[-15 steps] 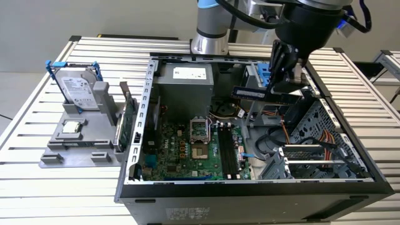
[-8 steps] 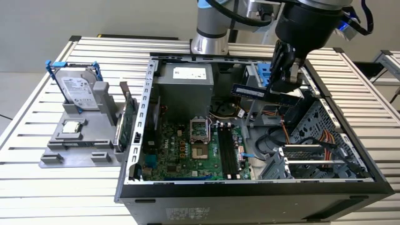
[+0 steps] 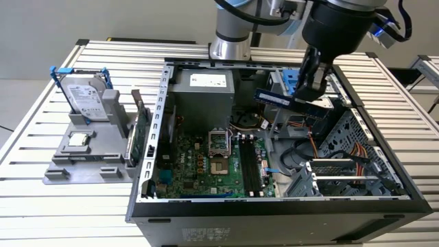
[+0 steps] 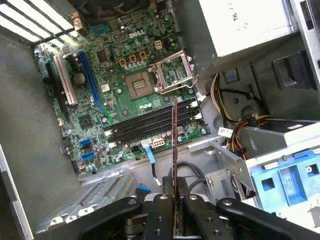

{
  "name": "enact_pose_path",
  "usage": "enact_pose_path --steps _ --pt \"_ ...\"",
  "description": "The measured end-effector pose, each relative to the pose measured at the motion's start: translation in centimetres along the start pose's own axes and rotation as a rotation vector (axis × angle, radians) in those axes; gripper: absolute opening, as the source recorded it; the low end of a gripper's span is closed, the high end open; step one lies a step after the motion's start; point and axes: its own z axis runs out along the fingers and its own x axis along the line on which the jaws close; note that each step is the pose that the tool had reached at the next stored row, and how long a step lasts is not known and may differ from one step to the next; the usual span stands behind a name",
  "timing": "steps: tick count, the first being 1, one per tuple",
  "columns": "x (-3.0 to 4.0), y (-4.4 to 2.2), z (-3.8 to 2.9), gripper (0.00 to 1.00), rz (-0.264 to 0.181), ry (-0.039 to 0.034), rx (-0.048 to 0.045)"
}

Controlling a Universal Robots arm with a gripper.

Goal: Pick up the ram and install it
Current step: 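Insert the ram into the slot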

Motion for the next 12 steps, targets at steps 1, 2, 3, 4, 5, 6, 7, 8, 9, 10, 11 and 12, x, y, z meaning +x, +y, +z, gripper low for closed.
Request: enact_pose_path --steps 1,2,3,4,5,6,7,8,9,10,11,12 --pt "0.00 0.00 0.00 0.00 0.014 -0.0003 -0.0005" --pt "0.00 0.00 0.00 0.00 0.027 -0.0007 -0.0010" --pt "0.00 0.00 0.00 0.00 0.041 -0.0011 -0.0015" --pt "0.00 0.00 0.00 0.00 0.055 -0.0015 -0.0020" --pt "0.00 0.00 0.00 0.00 0.068 -0.0018 -0.0024" --pt "0.00 0.00 0.00 0.00 0.081 -0.0021 -0.0029" --pt "0.00 0.00 0.00 0.00 0.094 -0.0025 -0.0034" --pt "0.00 0.00 0.00 0.00 0.107 -0.0028 -0.0038" --pt "0.00 0.00 0.00 0.00 0.121 -0.0032 -0.0043" --pt "0.00 0.00 0.00 0.00 0.133 -0.0035 -0.0047" --pt "0.00 0.00 0.00 0.00 0.145 -0.0039 -0.0052" --pt "0.00 0.00 0.00 0.00 0.156 -0.0042 -0.0056"
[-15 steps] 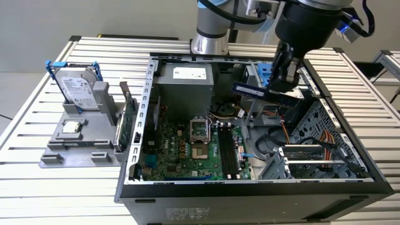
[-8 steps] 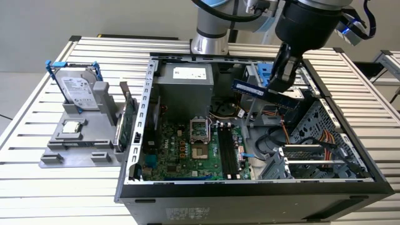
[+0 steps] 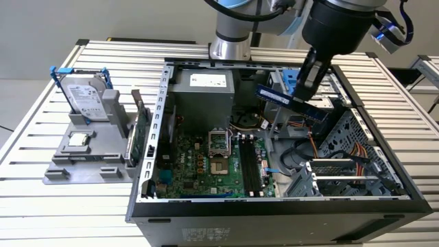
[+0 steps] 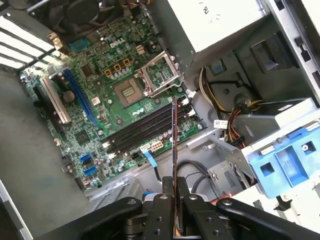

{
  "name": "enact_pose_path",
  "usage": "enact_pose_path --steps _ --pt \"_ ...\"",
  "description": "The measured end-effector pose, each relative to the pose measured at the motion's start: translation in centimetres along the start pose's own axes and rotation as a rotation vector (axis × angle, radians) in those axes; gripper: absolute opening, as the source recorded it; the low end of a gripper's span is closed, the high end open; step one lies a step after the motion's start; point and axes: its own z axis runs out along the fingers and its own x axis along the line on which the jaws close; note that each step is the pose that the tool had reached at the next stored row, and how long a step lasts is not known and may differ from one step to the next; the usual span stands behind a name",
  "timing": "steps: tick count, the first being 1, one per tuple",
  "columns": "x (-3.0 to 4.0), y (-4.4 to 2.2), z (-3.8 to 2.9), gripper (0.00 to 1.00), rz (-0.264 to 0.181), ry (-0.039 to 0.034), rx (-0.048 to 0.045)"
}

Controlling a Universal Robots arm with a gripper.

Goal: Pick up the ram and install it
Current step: 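Insert the ram into the slot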

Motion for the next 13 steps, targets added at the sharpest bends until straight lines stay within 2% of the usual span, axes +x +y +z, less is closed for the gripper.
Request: enact_pose_path --steps 13 --pt "0.00 0.00 0.00 0.00 0.157 -0.0042 -0.0056"
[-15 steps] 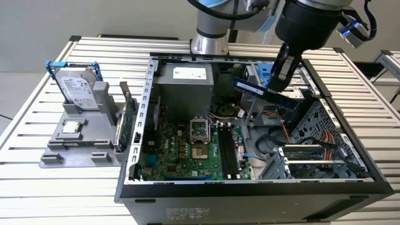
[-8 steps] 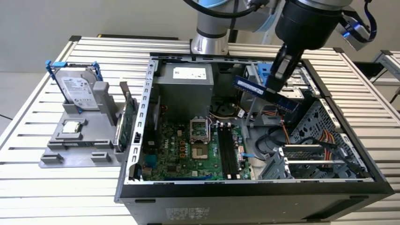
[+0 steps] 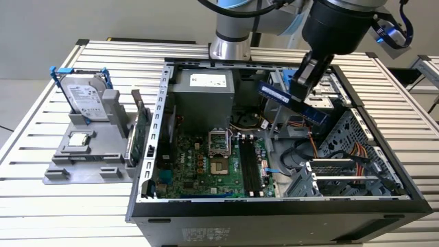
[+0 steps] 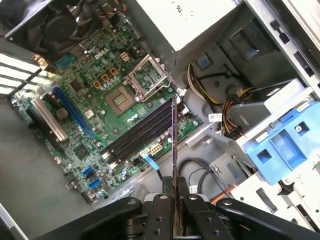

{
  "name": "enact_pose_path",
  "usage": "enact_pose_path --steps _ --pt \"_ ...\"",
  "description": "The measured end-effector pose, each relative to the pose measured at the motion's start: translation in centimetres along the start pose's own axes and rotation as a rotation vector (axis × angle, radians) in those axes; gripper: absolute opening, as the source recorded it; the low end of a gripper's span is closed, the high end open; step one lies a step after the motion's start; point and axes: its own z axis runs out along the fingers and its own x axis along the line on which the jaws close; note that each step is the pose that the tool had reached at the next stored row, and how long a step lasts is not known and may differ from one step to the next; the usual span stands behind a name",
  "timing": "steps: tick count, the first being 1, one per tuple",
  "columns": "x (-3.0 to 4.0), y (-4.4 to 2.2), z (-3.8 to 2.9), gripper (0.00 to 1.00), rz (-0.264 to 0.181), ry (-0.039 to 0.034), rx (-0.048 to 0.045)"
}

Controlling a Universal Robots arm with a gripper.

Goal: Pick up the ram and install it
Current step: 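Insert the ram into the slot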

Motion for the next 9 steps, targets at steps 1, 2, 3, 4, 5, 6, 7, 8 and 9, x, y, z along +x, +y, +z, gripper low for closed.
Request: enact_pose_path --steps 1,2,3,4,5,6,7,8,9 --pt "0.00 0.00 0.00 0.00 0.013 -0.0003 -0.0005" --pt "0.00 0.00 0.00 0.00 0.028 -0.0007 -0.0010" --pt "0.00 0.00 0.00 0.00 0.040 -0.0010 -0.0014" --pt "0.00 0.00 0.00 0.00 0.054 -0.0014 -0.0019" --pt "0.00 0.00 0.00 0.00 0.067 -0.0018 -0.0024" --pt "0.00 0.00 0.00 0.00 0.081 -0.0021 -0.0029" --pt "0.00 0.00 0.00 0.00 0.094 -0.0025 -0.0033" --pt "0.00 0.00 0.00 0.00 0.106 -0.0028 -0.0038" --pt "0.00 0.00 0.00 0.00 0.119 -0.0032 -0.0043"
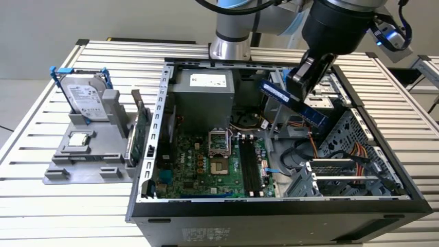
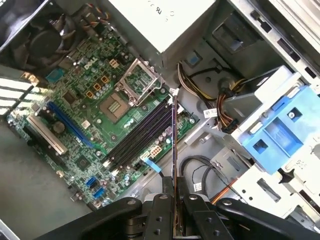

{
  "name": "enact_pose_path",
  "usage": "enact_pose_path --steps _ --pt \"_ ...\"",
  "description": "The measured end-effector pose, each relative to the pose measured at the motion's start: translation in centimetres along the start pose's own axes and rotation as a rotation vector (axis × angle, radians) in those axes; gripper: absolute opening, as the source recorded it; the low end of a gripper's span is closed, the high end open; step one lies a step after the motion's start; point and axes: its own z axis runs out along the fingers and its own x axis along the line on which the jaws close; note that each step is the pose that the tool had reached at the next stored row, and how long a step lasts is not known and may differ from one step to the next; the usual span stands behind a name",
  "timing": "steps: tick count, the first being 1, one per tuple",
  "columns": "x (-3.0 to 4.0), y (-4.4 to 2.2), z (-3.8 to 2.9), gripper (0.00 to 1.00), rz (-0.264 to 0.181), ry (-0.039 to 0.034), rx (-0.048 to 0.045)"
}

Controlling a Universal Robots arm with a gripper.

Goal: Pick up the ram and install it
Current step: 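Insert the ram into the slot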

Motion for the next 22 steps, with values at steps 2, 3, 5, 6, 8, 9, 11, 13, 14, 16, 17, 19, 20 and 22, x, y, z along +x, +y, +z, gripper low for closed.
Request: enact_pose_path --steps 2,3,5,6,8,9,11,13,14,16,17,19,20,22 --pt "0.00 0.00 0.00 0.00 0.025 -0.0007 -0.0009" --pt "0.00 0.00 0.00 0.00 0.038 -0.0010 -0.0013" --pt "0.00 0.00 0.00 0.00 0.063 -0.0017 -0.0023" --pt "0.00 0.00 0.00 0.00 0.075 -0.0020 -0.0027" --pt "0.00 0.00 0.00 0.00 0.099 -0.0026 -0.0035" --pt "0.00 0.00 0.00 0.00 0.112 -0.0030 -0.0040" --pt "0.00 0.00 0.00 0.00 0.136 -0.0036 -0.0048" --pt "0.00 0.00 0.00 0.00 0.161 -0.0043 -0.0058" --pt "0.00 0.00 0.00 0.00 0.173 -0.0045 -0.0062" --pt "0.00 0.00 0.00 0.00 0.197 -0.0053 -0.0070" --pt "0.00 0.00 0.00 0.00 0.210 -0.0055 -0.0075" --pt "0.00 0.00 0.00 0.00 0.233 -0.0062 -0.0083" --pt "0.00 0.00 0.00 0.00 0.247 -0.0066 -0.0088" --pt "0.00 0.00 0.00 0.00 0.272 -0.0072 -0.0097"
